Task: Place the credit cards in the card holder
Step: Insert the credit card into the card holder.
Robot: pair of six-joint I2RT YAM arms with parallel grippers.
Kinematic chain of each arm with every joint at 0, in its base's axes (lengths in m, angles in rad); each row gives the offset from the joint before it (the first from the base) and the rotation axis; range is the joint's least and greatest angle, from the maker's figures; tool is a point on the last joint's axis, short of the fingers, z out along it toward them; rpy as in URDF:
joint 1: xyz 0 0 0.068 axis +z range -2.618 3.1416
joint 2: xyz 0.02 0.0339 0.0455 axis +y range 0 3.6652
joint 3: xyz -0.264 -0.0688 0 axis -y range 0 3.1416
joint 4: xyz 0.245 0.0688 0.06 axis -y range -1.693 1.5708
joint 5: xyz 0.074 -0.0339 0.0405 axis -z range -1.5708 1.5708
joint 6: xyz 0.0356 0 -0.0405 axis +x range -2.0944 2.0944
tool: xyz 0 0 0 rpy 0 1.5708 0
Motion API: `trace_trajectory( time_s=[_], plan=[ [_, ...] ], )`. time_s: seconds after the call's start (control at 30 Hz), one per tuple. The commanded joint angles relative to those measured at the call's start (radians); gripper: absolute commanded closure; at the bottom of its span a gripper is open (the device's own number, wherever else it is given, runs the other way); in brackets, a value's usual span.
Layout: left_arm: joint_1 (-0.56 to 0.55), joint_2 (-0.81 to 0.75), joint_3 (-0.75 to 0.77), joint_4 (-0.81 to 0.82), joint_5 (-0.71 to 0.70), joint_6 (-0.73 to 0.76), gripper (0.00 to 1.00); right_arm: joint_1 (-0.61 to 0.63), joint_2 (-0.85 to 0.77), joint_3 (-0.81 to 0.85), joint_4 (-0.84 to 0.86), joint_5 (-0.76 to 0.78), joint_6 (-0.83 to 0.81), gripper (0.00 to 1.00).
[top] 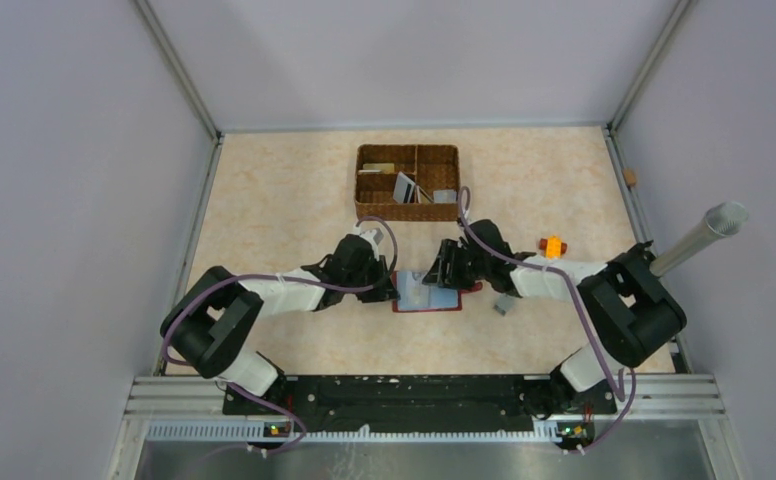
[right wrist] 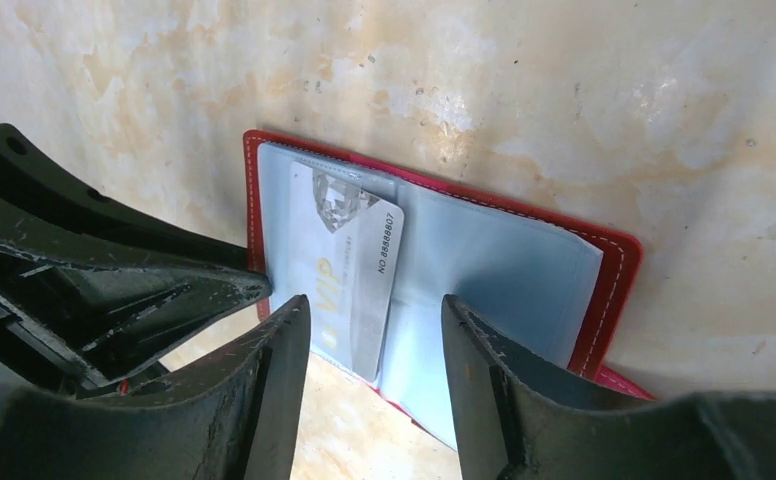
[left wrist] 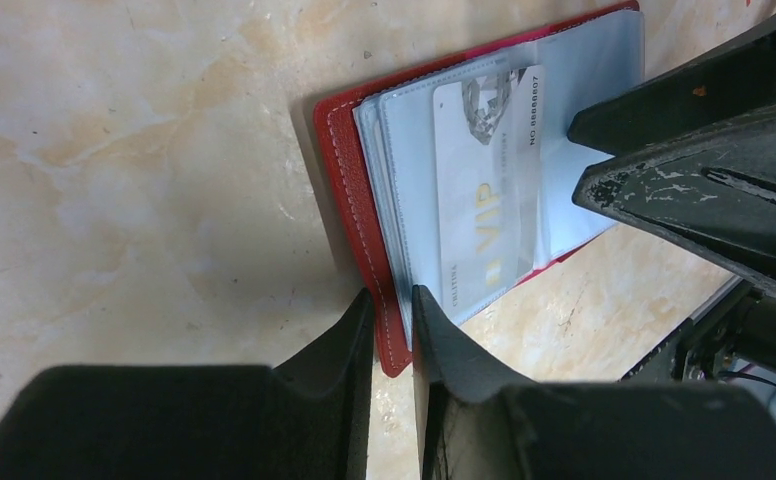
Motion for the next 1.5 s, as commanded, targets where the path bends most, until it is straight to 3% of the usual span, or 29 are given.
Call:
trace_trajectory(
  time_s=[0.0, 0.3, 0.57, 0.9, 1.23, 1.33, 1.47],
  plan=[
    [-0.004, 0.006, -0.015, 0.025, 0.011, -0.012, 0.80, 0.027, -0.008, 0.036, -0.084, 0.068, -0.053, 0.52],
    [-0.004, 0.009, -0.012, 0.031, 0.024, -0.012, 0.80, 0.082, 0.094, 0.095, -0.014, 0.019, -0.032, 0.66],
    [-0.005, 0.006, -0.011, 0.058, 0.039, -0.007, 0.78, 0.119, 0.117, 0.151, 0.011, -0.005, -0.059, 0.66],
    [-0.005, 0.003, -0.006, 0.076, 0.023, -0.008, 0.62, 0.140, 0.124, 0.172, -0.032, -0.009, -0.094, 0.65],
    [-0.005, -0.049, -0.019, 0.081, 0.005, -0.001, 0.61, 0.154, 0.070, 0.182, -0.094, 0.063, -0.114, 0.66],
    [-0.005, -0.084, -0.026, 0.034, -0.039, 0.003, 0.59, 0.154, 0.047, 0.184, -0.143, 0.117, -0.133, 0.62],
    [-0.003, -0.141, -0.050, -0.006, -0.072, 0.011, 0.54, 0.154, -0.009, 0.176, -0.178, 0.164, -0.171, 0.48]
  ],
)
